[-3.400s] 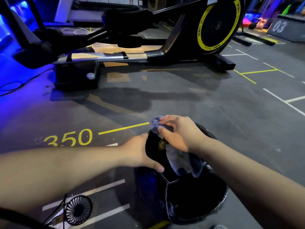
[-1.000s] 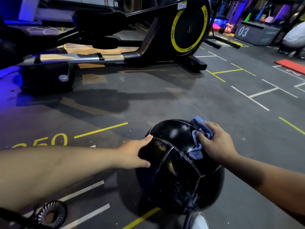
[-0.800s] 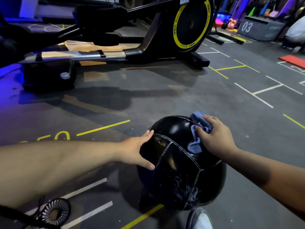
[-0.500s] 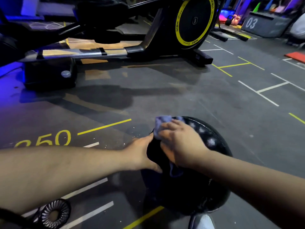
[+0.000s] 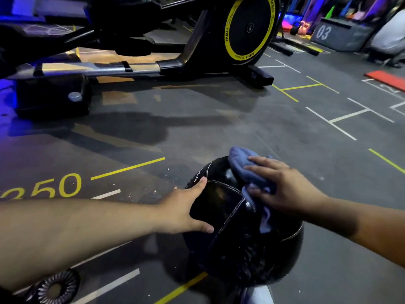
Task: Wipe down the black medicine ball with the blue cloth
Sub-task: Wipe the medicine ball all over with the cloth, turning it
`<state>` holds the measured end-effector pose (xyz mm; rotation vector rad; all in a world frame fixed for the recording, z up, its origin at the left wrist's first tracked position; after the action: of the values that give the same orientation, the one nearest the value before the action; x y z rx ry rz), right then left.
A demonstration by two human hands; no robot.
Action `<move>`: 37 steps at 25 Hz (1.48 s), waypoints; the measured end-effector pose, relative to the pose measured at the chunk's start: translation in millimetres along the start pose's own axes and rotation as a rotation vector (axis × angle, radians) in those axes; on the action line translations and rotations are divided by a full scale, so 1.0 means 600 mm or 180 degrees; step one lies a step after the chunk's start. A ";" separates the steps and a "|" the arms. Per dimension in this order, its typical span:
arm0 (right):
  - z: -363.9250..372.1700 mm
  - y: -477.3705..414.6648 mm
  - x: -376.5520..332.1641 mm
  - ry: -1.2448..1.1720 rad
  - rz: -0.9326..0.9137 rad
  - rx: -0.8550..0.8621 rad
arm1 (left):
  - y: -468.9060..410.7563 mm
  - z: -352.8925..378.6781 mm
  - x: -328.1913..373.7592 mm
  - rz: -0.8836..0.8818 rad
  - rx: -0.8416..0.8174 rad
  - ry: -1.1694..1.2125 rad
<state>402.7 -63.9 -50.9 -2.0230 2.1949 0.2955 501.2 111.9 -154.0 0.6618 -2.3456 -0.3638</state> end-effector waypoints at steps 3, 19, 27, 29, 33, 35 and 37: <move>-0.021 0.008 0.094 -0.0596 0.0836 0.0273 | 0.009 0.001 0.017 0.0161 -0.0038 0.0016; 0.019 -0.107 -0.094 -0.0846 -0.0877 -0.0409 | 0.045 -0.032 -0.011 -0.0716 0.0529 -0.0428; 0.045 -0.131 0.020 -0.1265 0.0632 -0.0058 | 0.069 -0.024 -0.067 -0.0711 0.0370 -0.0397; 0.039 -0.121 -0.030 -0.0829 0.0044 0.0175 | 0.072 -0.024 -0.076 -0.0694 0.0317 -0.0459; 0.037 -0.075 -0.119 -0.0426 -0.1083 0.0092 | 0.078 -0.038 -0.101 -0.0649 0.0204 -0.0561; 0.038 -0.054 -0.158 -0.0072 -0.1739 -0.0143 | 0.081 -0.049 -0.114 -0.0662 0.0148 -0.0784; 0.023 -0.040 -0.181 -0.0173 -0.2007 -0.0429 | 0.086 -0.063 -0.125 -0.0745 0.0125 -0.1108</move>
<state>435.4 42.9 -39.6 -2.6017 1.4277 0.4130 556.4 192.9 -143.6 0.9617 -2.6124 -0.5780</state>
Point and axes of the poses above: each hand's wrist, its own y-axis away from the middle knuckle, its own z-axis out of the palm, x = y × z, the point moved 8 cm from there along -y, towards the middle knuckle, and after that the axes turned 11 degrees about -x, right-handed, at the moved point
